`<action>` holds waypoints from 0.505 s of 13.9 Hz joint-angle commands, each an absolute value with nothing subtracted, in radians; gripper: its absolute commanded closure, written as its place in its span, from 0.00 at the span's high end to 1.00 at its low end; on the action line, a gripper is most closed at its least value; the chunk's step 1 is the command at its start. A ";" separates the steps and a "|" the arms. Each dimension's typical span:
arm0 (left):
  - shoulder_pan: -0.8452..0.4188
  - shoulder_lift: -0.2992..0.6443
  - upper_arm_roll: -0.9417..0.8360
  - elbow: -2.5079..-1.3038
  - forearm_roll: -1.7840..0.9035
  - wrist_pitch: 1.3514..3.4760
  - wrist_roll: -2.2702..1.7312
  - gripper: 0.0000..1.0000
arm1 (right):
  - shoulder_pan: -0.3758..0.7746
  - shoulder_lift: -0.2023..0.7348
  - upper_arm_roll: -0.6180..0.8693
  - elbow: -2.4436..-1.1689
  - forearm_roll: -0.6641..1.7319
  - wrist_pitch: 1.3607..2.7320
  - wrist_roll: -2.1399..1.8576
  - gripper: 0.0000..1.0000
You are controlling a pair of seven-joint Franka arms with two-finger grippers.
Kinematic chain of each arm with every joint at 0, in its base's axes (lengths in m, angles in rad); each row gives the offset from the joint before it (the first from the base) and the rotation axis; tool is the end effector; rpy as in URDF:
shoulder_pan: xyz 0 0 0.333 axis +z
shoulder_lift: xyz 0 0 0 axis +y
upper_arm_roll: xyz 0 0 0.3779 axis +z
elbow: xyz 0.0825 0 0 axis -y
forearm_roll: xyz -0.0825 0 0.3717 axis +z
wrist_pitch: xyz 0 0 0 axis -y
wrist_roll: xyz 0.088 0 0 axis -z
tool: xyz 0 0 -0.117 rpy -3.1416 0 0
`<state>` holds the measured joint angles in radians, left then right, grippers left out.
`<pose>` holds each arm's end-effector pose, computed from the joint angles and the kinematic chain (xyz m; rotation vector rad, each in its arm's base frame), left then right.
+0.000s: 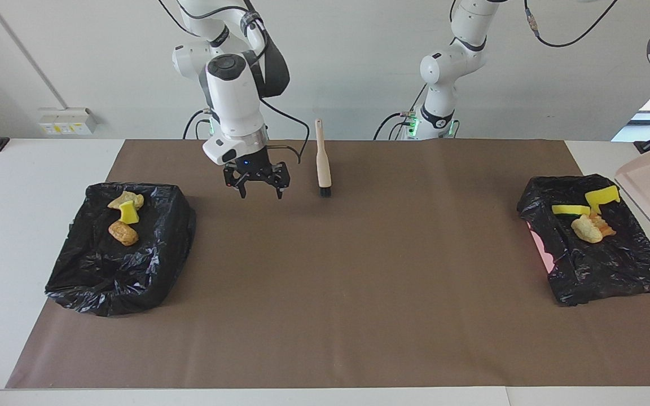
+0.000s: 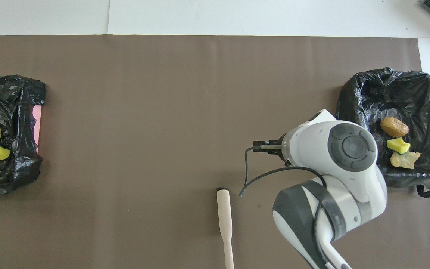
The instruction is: Sweep and dump trash in bin
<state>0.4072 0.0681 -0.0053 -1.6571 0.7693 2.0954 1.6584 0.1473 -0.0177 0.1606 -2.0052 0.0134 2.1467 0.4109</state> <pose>0.5502 0.2772 0.6674 -1.7375 1.6664 0.5638 0.5281 0.1692 0.5356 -3.0646 0.1675 -0.2240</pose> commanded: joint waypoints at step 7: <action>0.177 0.018 -0.002 -1.735 0.394 1.838 1.173 0.00 | -0.027 -0.074 0.163 -1.717 -0.031 1.780 0.232 1.00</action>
